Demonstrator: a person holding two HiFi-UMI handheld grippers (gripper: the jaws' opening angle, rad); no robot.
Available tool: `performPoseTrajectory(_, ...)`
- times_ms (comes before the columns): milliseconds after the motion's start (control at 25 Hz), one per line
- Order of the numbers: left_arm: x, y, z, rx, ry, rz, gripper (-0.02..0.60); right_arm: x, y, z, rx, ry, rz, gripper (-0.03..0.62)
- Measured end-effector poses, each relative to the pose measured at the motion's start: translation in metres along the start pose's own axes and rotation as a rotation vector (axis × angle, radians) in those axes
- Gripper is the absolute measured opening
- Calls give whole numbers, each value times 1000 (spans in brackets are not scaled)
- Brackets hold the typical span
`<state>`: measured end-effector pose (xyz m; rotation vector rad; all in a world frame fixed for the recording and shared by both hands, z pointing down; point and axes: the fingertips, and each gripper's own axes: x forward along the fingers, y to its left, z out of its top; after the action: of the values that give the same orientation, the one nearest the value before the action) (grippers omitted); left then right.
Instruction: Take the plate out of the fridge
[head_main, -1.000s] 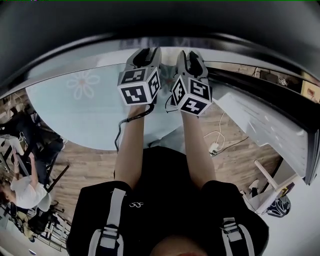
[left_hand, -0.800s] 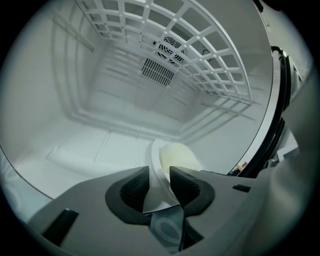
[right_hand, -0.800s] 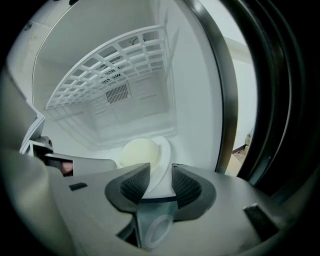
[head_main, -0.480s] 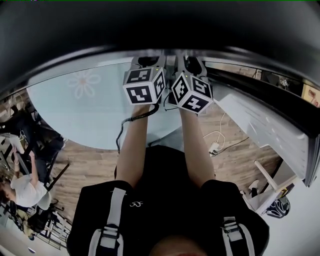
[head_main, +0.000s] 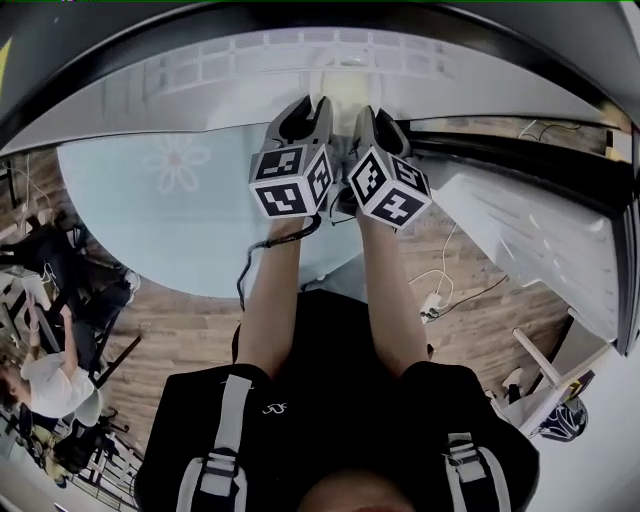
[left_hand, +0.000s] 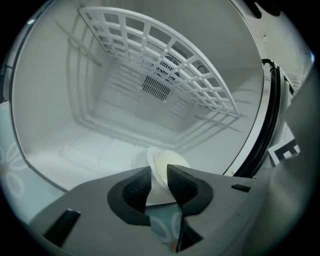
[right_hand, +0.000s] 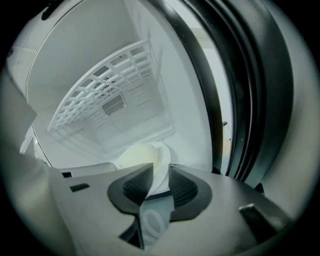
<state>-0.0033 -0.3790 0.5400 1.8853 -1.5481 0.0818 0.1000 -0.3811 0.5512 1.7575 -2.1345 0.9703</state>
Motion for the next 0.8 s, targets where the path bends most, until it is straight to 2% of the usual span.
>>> performPoseTrajectory(520, -40, -3, 9, -31, -47, 11, 109, -38, 24, 15, -9, -69, 28, 78)
performPoseTrajectory(800, -63, -11, 24, -9, -89, 5, 107, -61, 38, 26, 19, -127, 71, 71)
